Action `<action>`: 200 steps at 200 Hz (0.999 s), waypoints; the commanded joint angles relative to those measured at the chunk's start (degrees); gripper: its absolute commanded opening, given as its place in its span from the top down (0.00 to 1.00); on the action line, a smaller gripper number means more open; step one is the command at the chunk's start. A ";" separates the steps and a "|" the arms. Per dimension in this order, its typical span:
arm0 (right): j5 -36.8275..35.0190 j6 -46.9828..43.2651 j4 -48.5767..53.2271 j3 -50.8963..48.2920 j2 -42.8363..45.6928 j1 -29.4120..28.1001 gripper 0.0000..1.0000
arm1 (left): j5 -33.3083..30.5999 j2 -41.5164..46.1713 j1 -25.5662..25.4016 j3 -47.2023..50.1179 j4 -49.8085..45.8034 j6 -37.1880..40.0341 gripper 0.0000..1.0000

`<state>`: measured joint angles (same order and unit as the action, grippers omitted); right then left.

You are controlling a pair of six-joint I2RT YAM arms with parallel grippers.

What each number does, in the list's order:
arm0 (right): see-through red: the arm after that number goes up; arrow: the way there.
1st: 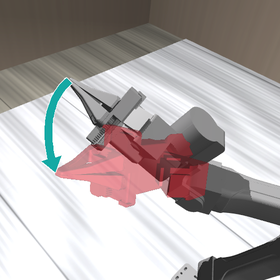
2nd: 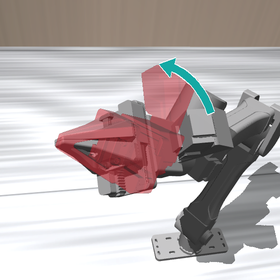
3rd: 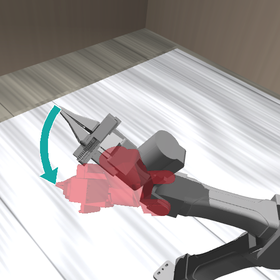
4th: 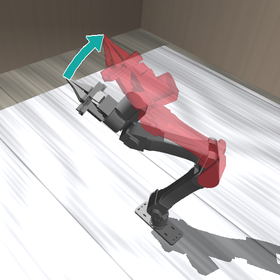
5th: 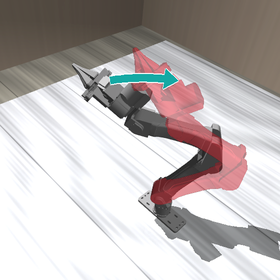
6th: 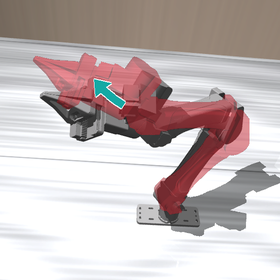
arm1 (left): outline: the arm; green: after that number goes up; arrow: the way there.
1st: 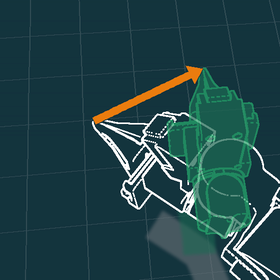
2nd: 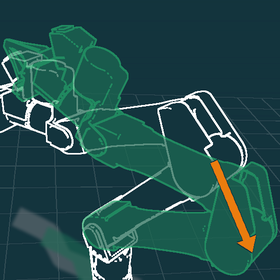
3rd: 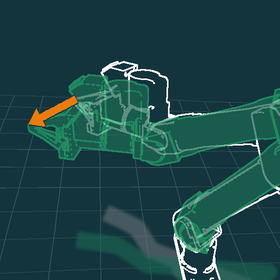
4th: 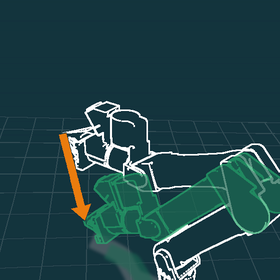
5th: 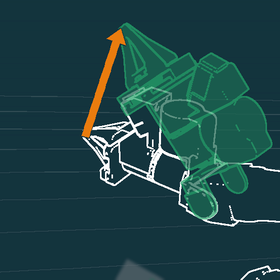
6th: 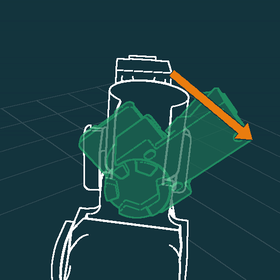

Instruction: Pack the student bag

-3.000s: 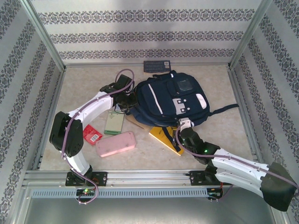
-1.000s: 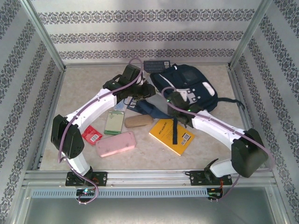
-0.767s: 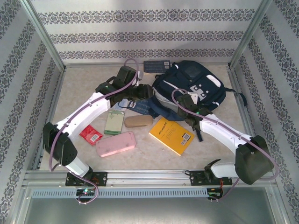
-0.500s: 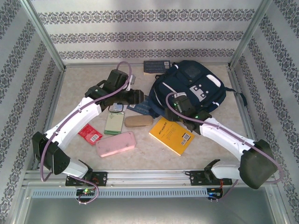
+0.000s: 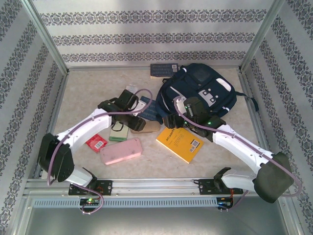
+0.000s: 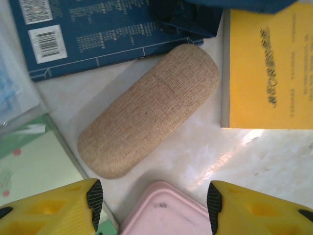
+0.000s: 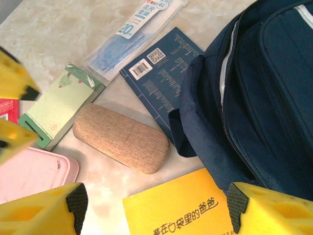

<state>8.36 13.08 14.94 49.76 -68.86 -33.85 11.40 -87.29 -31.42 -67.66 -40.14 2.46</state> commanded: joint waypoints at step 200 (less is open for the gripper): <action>5.98 9.56 -3.36 -7.75 10.39 10.99 0.15 | 1.24 -23.65 -0.92 -5.23 6.84 30.52 0.11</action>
<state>13.43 22.04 12.97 42.57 -58.43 -23.35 10.28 -109.14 -31.88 -71.09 -32.34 31.51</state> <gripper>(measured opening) 0.847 0.920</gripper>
